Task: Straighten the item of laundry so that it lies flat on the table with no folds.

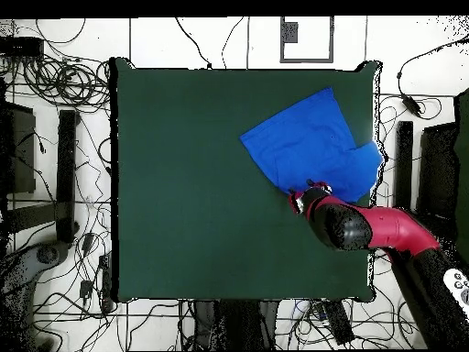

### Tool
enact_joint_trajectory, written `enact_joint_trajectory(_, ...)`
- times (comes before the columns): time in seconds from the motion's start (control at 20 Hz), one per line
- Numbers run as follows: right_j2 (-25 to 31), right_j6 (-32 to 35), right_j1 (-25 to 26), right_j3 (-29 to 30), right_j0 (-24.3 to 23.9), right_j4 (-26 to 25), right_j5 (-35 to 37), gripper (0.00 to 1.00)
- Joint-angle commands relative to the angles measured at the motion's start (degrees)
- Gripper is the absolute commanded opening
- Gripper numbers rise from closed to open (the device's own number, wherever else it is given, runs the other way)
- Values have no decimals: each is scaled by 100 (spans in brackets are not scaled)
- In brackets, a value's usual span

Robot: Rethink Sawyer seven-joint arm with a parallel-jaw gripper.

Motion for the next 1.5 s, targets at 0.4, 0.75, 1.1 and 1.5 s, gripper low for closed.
enact_joint_trajectory(0.4,-349,687,79,722,155,-139,-674,100)
enact_joint_trajectory(0.75,-493,602,196,782,110,-238,-864,100)
enact_joint_trajectory(1.1,-782,567,575,425,273,-370,-1069,100)
enact_joint_trajectory(1.5,-940,493,931,122,358,-483,-1290,100)
